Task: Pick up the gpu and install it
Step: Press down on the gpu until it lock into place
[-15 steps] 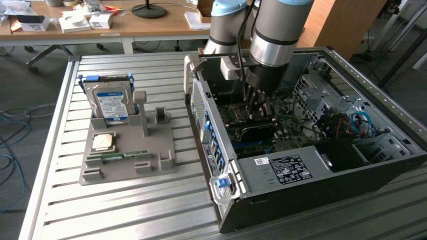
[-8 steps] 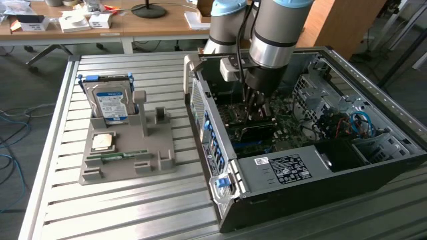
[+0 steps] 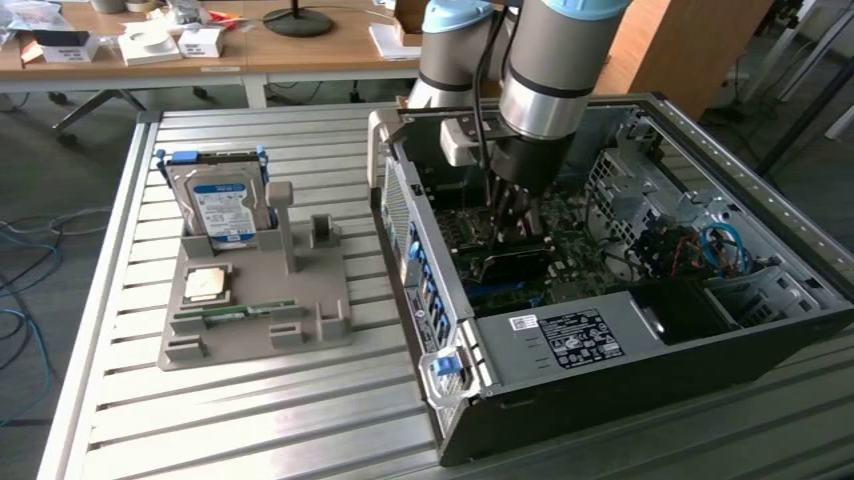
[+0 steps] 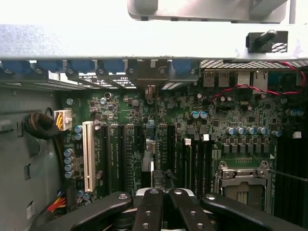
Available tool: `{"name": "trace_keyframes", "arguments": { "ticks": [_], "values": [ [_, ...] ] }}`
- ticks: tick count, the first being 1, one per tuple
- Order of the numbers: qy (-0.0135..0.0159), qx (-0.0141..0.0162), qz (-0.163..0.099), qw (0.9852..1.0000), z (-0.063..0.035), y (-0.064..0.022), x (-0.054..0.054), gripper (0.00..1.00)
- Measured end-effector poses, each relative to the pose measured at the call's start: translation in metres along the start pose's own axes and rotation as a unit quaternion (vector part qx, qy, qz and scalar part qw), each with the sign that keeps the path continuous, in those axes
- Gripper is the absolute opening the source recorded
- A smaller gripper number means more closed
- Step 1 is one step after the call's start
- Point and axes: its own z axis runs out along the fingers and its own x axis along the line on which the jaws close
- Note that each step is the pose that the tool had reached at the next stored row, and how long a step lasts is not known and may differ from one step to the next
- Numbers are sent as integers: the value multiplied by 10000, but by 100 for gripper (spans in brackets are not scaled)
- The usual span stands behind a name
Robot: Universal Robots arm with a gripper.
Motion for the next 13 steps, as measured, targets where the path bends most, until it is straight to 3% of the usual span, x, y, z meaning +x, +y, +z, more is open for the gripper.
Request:
{"name": "trace_keyframes", "arguments": {
  "ticks": [13],
  "values": [
    [0,1,-1,10000,35,0,0,11]
  ]
}}
